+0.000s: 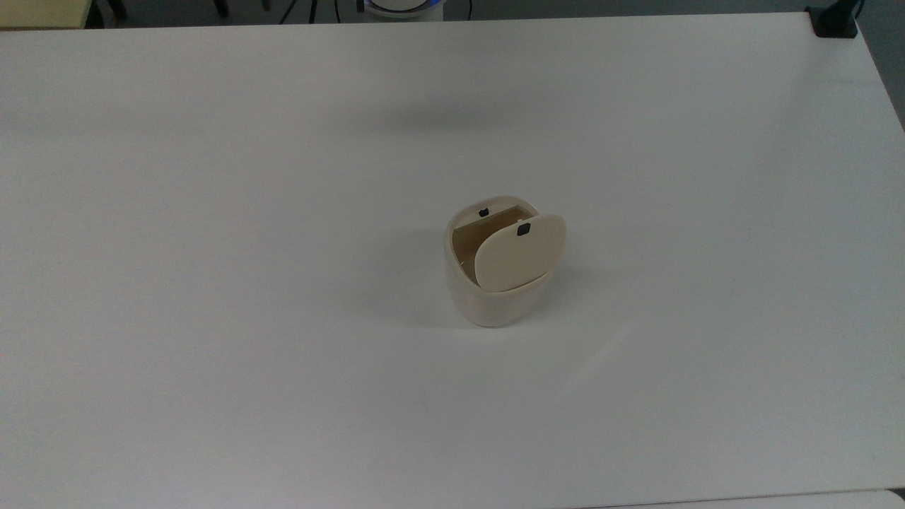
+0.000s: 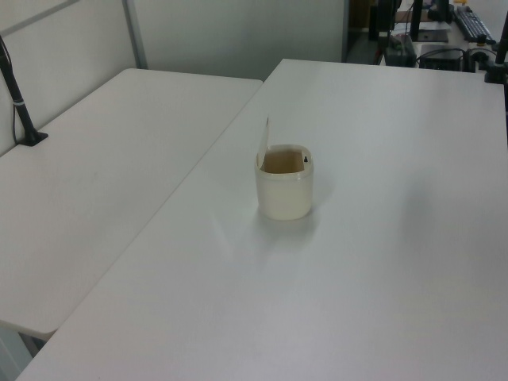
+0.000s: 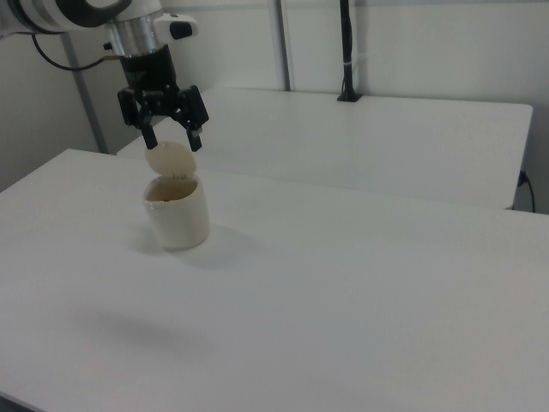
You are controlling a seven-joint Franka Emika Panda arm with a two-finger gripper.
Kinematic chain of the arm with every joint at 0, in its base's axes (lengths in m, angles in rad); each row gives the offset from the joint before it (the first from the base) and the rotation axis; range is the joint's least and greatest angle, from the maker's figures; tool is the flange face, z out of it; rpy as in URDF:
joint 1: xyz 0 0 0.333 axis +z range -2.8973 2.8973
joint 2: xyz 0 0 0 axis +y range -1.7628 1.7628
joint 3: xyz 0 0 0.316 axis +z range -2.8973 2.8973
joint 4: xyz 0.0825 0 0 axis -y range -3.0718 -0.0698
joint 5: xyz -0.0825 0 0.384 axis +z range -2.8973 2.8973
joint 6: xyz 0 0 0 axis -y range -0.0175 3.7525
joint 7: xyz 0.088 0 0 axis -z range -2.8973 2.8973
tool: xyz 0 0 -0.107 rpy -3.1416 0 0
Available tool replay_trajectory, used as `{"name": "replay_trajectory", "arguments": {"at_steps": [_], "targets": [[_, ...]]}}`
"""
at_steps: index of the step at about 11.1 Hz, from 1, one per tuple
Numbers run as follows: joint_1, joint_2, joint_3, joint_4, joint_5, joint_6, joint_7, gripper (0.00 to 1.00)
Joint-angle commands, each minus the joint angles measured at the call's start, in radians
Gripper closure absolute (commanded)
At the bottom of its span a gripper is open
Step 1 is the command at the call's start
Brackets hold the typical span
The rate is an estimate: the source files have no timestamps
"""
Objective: Close the trash bin
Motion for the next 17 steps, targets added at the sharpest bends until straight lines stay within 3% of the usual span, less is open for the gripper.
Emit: {"name": "replay_trajectory", "arguments": {"at_steps": [1, 14, 15, 16, 17], "targets": [[0.006, -0.024, 0.002, -0.020, -0.012, -0.035, 0.009, 0.00], [0.006, -0.021, 0.002, -0.018, -0.002, -0.038, 0.002, 0.00], [0.006, -0.021, 0.004, -0.018, 0.000, -0.036, 0.001, 0.04], [0.006, -0.021, 0.004, -0.020, 0.000, -0.036, 0.001, 0.14], [0.006, -0.021, 0.004, -0.020, 0.001, -0.035, 0.001, 0.34]]}}
